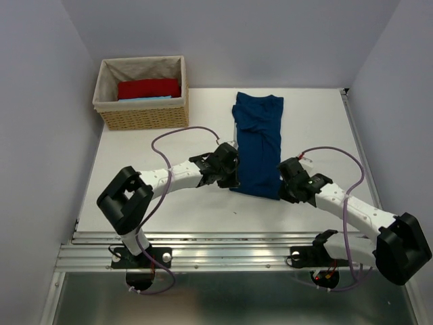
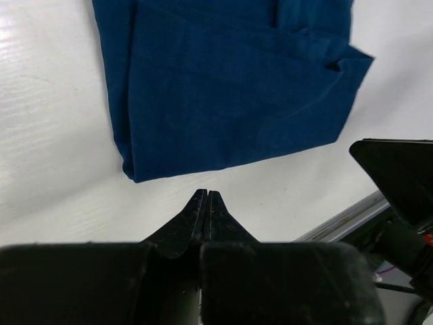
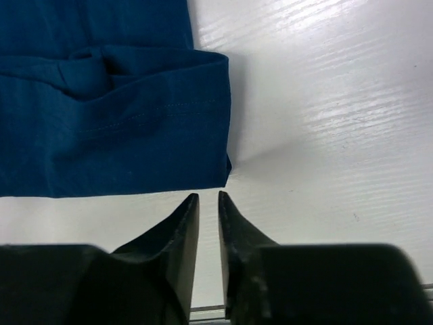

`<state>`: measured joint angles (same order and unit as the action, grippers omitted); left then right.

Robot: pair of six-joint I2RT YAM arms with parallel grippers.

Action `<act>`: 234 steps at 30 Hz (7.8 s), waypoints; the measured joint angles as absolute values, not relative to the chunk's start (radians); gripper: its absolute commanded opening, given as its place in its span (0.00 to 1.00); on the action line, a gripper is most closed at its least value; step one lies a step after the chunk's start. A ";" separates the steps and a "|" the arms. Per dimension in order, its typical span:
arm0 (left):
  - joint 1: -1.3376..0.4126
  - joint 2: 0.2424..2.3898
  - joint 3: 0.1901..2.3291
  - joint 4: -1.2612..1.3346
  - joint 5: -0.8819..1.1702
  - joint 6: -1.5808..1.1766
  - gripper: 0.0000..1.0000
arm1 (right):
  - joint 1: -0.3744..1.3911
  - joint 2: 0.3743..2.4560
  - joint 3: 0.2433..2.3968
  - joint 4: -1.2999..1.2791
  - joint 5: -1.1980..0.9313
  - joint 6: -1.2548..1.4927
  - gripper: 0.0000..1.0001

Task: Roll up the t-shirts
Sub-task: Roll the T-shirt to the center of the board.

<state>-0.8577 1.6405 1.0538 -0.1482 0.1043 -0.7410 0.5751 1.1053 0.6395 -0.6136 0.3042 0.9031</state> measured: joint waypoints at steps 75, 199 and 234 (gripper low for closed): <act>-0.776 1.819 1.222 -0.205 -0.009 -0.542 0.00 | 0.273 1.303 0.647 -0.268 0.026 0.695 0.03; -0.799 1.416 0.771 -0.102 0.228 -0.878 0.00 | 0.277 0.820 0.430 -0.508 -0.189 0.904 0.01; -0.679 1.676 1.061 -0.214 0.266 -0.838 0.00 | 0.278 1.158 0.643 -0.453 -0.086 0.815 0.04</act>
<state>-0.6788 1.6764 1.0615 -0.2142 0.2665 -0.8375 0.2783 1.1580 0.6426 -0.4526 -0.0856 0.8154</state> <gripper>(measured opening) 0.019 0.030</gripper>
